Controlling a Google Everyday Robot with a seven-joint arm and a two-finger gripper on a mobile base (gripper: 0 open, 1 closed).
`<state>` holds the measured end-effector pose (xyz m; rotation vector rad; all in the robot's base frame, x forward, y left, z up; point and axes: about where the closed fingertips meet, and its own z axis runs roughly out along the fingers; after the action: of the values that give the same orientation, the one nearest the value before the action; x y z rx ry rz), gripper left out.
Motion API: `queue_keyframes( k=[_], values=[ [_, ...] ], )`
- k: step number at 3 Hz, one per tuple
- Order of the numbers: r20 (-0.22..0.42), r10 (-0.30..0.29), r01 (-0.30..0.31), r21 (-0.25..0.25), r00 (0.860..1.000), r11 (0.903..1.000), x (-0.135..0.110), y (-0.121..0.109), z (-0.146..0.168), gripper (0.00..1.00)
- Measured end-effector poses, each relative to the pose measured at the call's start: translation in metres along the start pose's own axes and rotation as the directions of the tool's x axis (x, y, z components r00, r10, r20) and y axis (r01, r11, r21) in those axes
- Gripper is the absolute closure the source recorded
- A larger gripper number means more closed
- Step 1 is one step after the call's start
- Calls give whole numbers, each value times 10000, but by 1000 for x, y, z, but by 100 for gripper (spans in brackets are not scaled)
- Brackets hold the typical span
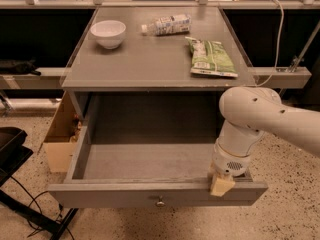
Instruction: Open top drawer
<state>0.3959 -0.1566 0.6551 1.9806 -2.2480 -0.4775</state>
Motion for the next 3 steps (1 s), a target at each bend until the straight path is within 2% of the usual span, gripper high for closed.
queue_keyframes(
  k=[3],
  values=[
    [56, 60, -58, -316, 10000, 9995, 5, 13, -1, 100]
  ],
)
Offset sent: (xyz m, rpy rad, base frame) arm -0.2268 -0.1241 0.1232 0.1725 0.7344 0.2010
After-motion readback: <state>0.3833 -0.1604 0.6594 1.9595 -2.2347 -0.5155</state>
